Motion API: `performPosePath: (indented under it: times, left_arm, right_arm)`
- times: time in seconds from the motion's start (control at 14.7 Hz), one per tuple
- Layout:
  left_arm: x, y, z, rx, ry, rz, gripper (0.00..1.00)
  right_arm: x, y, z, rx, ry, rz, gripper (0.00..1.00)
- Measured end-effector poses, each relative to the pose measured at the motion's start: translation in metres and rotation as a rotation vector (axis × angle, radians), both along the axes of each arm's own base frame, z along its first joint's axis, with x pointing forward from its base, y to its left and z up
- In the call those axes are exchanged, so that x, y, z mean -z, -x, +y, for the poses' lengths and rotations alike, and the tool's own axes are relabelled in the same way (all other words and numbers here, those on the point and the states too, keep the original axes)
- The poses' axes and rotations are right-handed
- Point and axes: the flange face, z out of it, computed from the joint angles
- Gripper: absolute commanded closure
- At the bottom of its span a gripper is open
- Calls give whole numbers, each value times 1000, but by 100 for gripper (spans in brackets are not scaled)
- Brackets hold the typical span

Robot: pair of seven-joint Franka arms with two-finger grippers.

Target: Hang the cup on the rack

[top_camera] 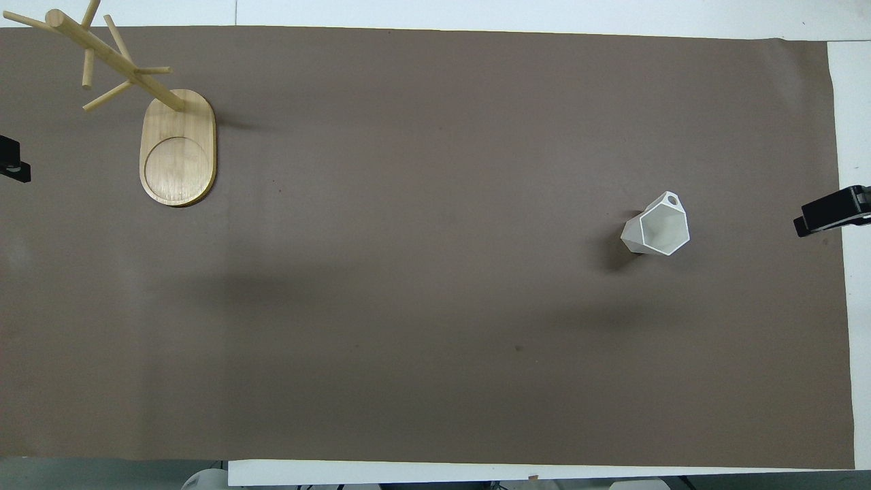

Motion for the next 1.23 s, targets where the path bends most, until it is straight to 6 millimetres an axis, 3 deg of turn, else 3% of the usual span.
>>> performPosePath:
  times: [0.41, 0.68, 0.82, 1.02, 1.23]
  left_arm:
    - [0, 0, 0, 0, 0, 0, 0]
    - [0, 0, 0, 0, 0, 0, 0]
    - [0, 0, 0, 0, 0, 0, 0]
    - [0, 0, 0, 0, 0, 0, 0]
    - [0, 0, 0, 0, 0, 0, 0]
  right_arm:
    - [0, 0, 0, -2, -1, 0, 0]
    - [-1, -8, -1, -261, -87, -69, 0]
    - [6, -10, -22, -394, -178, -129, 0]
    - [31, -9, -79, -595, -346, -238, 0]
    - [97, -7, -148, -760, -579, -422, 0]
